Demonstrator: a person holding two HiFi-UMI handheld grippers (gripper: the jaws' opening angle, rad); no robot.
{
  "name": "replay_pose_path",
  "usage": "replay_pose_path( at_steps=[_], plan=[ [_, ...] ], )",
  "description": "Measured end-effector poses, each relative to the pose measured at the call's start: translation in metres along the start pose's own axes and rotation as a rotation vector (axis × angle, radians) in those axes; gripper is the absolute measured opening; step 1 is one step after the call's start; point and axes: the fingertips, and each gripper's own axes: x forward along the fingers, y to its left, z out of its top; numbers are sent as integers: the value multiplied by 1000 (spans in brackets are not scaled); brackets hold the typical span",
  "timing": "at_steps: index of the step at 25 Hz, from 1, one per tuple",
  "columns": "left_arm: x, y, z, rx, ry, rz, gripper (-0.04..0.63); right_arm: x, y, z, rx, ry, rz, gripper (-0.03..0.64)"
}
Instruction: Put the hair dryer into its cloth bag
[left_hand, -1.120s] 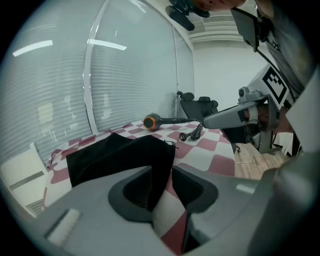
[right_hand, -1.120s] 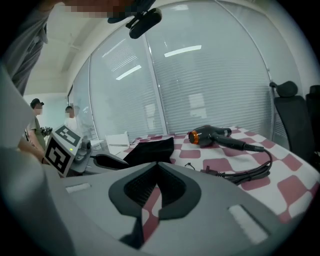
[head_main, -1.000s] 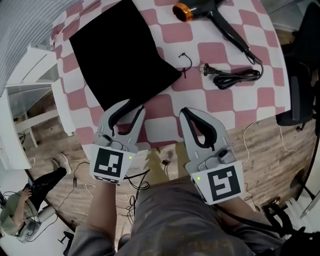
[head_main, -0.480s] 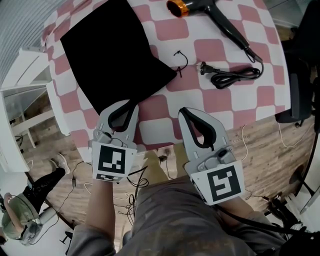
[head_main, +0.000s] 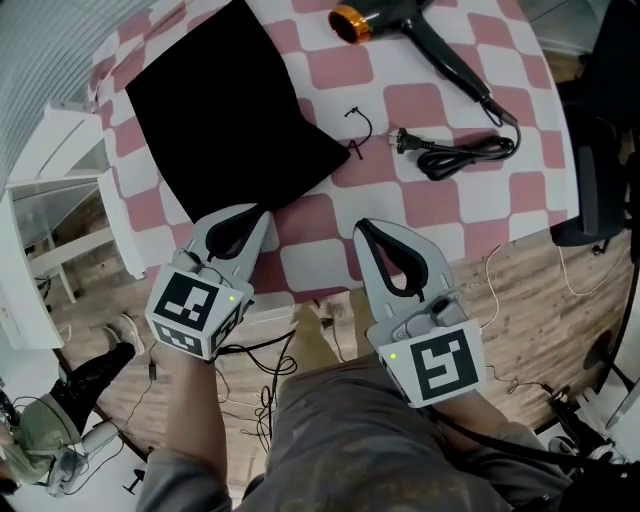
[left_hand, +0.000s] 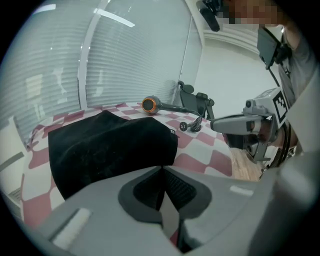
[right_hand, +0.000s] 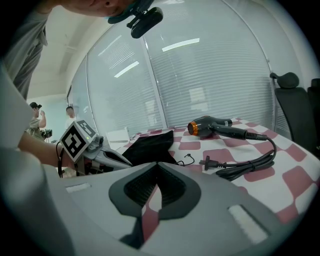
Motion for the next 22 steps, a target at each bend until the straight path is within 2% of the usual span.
replay_pose_path(
  at_steps=[3, 8, 11, 18, 22],
  plan=[
    [0, -1, 4, -10, -9, 1, 9, 0, 1, -1, -4, 4, 0, 28],
    [-20, -6, 32, -187, -120, -95, 12, -4, -1, 0, -15, -2, -2, 28],
    [-29, -8, 44, -230, -152, -119, 18, -6, 0, 5, -20, -10, 6, 28],
    [-48, -3, 67, -227, -209, -64, 12, -6, 7, 17, -41, -39, 33, 28],
    [-63, 1, 85, -194, -224, -18, 12, -11, 8, 35, -64, -70, 40, 28]
  ],
)
